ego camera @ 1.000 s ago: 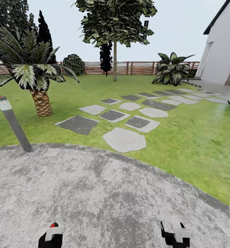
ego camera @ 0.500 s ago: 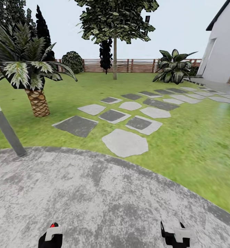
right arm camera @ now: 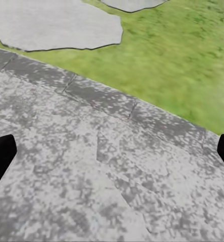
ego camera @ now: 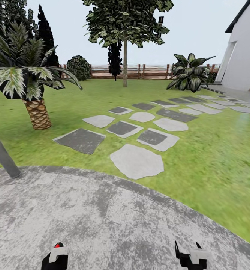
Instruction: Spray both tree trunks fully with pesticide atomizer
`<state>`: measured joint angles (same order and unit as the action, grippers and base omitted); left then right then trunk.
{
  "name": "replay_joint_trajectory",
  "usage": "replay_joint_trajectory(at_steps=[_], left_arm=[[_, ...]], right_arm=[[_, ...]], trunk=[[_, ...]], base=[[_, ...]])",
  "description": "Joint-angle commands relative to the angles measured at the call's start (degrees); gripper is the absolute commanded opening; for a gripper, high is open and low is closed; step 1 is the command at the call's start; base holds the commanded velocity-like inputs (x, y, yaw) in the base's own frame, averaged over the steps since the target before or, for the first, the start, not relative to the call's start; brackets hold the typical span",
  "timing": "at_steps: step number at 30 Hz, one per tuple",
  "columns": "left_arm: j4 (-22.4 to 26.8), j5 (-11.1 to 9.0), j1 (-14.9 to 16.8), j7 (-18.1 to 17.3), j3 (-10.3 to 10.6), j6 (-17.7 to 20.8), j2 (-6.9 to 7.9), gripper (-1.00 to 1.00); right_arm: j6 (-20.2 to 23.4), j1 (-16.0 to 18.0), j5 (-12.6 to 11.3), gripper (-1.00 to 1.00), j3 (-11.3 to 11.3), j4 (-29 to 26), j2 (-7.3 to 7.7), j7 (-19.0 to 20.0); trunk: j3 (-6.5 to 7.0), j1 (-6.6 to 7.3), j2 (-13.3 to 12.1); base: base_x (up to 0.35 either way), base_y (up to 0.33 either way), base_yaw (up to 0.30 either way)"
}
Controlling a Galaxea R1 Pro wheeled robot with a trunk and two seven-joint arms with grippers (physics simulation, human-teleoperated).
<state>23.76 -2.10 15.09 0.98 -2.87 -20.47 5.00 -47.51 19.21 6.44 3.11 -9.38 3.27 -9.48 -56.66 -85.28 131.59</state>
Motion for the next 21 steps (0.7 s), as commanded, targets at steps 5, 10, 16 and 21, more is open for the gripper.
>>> replay_joint_trajectory(at_steps=[5, 10, 16, 21], left_arm=[[-0.03, -0.22, 0.02, 0.07, 0.06, -0.18, 0.01, -1.00], [-0.04, -0.21, 0.02, 0.07, 0.06, -0.18, 0.01, -1.00], [-0.05, -0.22, 0.03, 0.07, 0.06, -0.18, 0.01, -1.00], [-0.04, -0.24, 0.01, 0.07, 0.06, -0.18, 0.01, -1.00]], right_arm=[[-0.12, 0.03, 0.63, 1.00, 0.31, 0.04, -0.01, -0.27], [-0.12, 0.03, 0.64, 1.00, 0.31, 0.06, -0.01, -0.27], [-0.13, 0.03, 0.64, 1.00, 0.31, 0.06, -0.01, -0.27], [-0.13, 0.03, 0.66, 1.00, 0.31, 0.06, -0.01, -0.27]], trunk=[[-0.05, -0.02, 0.02], [-0.05, -0.02, 0.02], [-0.05, -0.02, 0.02], [-0.05, -0.02, 0.02]], base=[[0.339, 0.000, 0.000], [0.339, 0.000, 0.000], [0.339, 0.000, 0.000], [0.339, 0.000, 0.000]])
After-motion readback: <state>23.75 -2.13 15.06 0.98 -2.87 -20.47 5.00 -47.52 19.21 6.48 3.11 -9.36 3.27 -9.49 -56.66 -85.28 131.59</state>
